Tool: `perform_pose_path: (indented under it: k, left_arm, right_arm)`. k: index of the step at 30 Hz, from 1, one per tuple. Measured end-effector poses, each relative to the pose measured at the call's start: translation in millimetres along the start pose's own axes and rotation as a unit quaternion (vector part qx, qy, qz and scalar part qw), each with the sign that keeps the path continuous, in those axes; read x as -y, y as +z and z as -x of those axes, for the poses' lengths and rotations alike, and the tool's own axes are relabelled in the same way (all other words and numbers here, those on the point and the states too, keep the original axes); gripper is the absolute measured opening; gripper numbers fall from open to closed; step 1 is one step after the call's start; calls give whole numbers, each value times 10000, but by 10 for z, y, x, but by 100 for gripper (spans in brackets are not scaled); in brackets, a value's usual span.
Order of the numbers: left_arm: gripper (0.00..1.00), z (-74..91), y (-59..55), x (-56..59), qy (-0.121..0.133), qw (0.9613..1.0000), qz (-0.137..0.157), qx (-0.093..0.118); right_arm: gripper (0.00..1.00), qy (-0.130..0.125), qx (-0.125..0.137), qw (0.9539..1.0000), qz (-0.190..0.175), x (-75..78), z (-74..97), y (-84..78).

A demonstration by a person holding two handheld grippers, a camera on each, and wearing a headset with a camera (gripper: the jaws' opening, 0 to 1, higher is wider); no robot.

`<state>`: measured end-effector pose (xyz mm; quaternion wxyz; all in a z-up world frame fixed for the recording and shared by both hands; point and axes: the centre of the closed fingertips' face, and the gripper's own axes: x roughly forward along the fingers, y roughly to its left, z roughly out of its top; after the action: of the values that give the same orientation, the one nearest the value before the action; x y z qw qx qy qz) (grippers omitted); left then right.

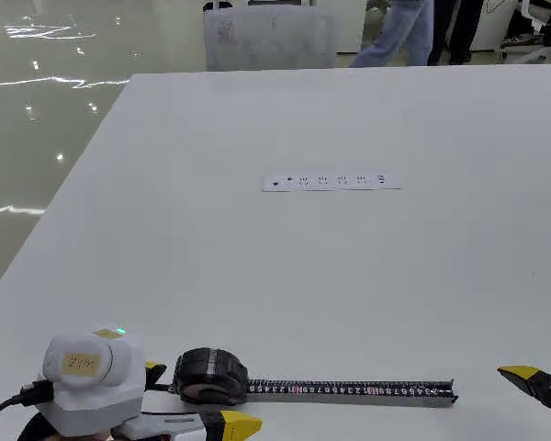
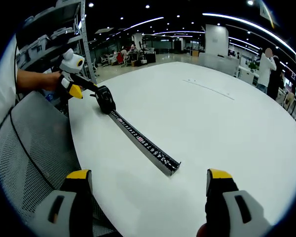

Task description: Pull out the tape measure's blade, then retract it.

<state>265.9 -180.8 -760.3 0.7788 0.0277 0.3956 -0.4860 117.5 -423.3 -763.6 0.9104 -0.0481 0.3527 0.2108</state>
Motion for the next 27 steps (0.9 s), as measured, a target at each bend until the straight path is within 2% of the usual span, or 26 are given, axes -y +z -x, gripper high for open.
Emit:
perform_pose_path:
  k: [13, 16, 19, 22, 24, 27]
  left_arm:
    - [96, -77, -48, 23, 14, 9999, 47, -92]
    - [95, -74, -42, 14, 23, 9998, 177, -51]
    - [95, -83, -62, 23, 70, 9999, 97, -79]
    - [94, -88, -55, 3, 144, 9997, 171, -2]
    - [92, -98, -30, -11, 253, 9992, 297, 122]
    - [92, -133, -45, -22, 373, 9989, 248, 149]
  right_arm:
    - [96, 10, 38, 10000, -28, 7, -29, 8]
    - [96, 17, 65, 10000, -42, 4, -42, 13]
    - [96, 37, 70, 10000, -44, -6, -61, 3]
    - [96, 61, 87, 9999, -53, -18, -83, 0]
    - [96, 65, 92, 9999, -56, -21, -96, 0]
    - [96, 79, 121, 9999, -78, -26, -115, 3]
